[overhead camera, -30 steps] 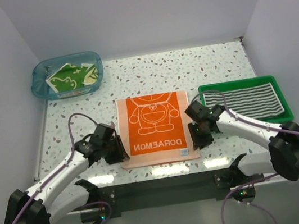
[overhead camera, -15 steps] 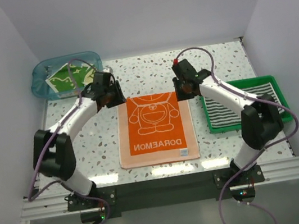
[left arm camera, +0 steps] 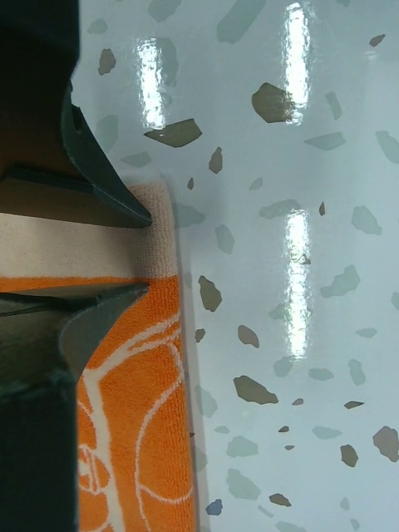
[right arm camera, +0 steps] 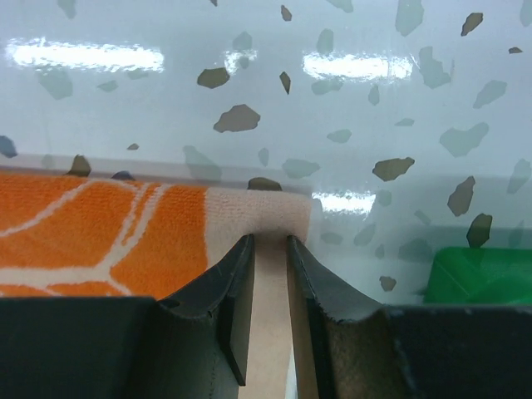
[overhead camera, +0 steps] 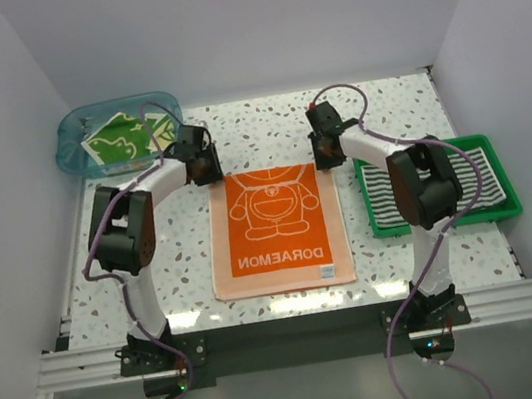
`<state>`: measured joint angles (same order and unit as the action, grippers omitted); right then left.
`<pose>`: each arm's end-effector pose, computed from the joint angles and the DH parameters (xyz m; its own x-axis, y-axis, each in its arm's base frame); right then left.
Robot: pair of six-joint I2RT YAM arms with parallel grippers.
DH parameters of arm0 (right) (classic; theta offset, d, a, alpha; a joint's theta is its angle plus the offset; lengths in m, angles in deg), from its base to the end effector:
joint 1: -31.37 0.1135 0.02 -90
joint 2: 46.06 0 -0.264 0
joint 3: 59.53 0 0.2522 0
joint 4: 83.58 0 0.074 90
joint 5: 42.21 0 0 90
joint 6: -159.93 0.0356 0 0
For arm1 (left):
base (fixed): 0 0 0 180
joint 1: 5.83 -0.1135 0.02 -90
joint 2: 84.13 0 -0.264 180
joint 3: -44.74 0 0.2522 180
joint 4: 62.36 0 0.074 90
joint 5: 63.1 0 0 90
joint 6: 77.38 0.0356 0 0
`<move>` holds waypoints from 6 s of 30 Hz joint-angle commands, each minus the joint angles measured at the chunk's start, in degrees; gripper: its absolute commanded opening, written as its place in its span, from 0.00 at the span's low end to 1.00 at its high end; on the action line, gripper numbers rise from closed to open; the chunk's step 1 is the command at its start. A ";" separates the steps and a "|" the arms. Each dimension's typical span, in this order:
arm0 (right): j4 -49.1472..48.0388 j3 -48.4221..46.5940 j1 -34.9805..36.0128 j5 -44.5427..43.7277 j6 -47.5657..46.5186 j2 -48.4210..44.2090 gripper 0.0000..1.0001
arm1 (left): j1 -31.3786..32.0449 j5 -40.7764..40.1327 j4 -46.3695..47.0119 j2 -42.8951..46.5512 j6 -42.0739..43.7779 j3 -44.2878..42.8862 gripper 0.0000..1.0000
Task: Fold and stack the towels
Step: Fold the towel
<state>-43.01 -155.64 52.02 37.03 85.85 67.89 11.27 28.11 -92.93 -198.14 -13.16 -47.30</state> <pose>0.3994 0.1434 0.1847 -0.8364 -0.0273 -0.5474 -0.0265 0.9996 -0.0092 0.4088 -0.1266 0.1733 -0.8164 -0.2038 -0.5404 -0.0542 0.9586 -0.2796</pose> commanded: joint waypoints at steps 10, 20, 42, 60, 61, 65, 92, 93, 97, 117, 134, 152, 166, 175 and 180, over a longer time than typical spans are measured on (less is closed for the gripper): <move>-0.19 -4.57 -1.75 2.94 -8.78 0.75 0.27 | -1.37 -3.41 4.07 3.97 7.40 0.24 0.51; 10.80 -16.08 -5.34 15.14 -29.71 1.88 0.36 | -3.74 10.55 8.57 5.22 32.16 -1.86 0.85; 23.02 -26.81 -7.20 24.91 -48.00 15.42 0.43 | -4.27 21.64 -11.57 -1.56 55.49 -11.45 0.80; 27.86 -27.78 -7.20 24.13 -48.18 18.24 0.36 | -4.36 22.96 -17.28 -5.68 58.39 -15.23 0.73; 27.95 -27.61 -7.20 23.95 -48.00 18.32 0.35 | -4.27 22.78 -17.72 -5.95 58.47 -15.41 0.73; 27.51 -26.73 -7.11 23.25 -48.00 18.67 0.19 | -4.27 22.52 -18.69 -7.18 58.83 -16.81 0.68; 24.87 -24.09 -6.32 19.64 -47.92 18.15 0.00 | -4.27 18.75 -23.52 -14.39 58.39 -18.22 0.43; 24.44 -24.00 -6.23 19.21 -47.83 18.15 0.00 | -4.36 18.30 -24.22 -14.57 58.39 -18.14 0.42; 23.29 -23.65 -6.23 19.03 -47.39 18.06 0.00 | -4.71 16.11 -23.62 -15.27 58.13 -16.82 0.36; 14.43 -27.25 -5.79 11.92 -42.82 13.23 0.00 | -6.47 16.37 -20.55 -16.07 56.81 -23.67 0.00; 5.01 -8.81 -0.61 2.16 -33.17 -7.77 0.00 | -4.37 2.49 -4.98 9.68 36.70 -3.13 0.00; 12.65 20.18 1.50 6.09 -9.34 -36.59 0.00 | 2.50 1.85 -10.95 38.16 17.26 25.10 0.00; 20.04 32.68 1.50 13.93 2.36 -42.41 0.00 | 3.11 6.61 -23.43 39.75 8.83 26.33 0.00; 19.78 35.41 1.50 12.96 3.33 -40.57 0.00 | 3.02 6.34 -25.19 38.34 6.62 29.85 0.00; 18.72 36.73 1.50 14.02 4.11 -38.98 0.00 | 3.11 6.00 -24.93 37.73 5.48 31.78 0.00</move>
<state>-27.89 -120.43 54.51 55.48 89.79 27.92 15.25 39.61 -114.60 -160.00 -7.11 -16.79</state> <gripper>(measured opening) 0.015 0.037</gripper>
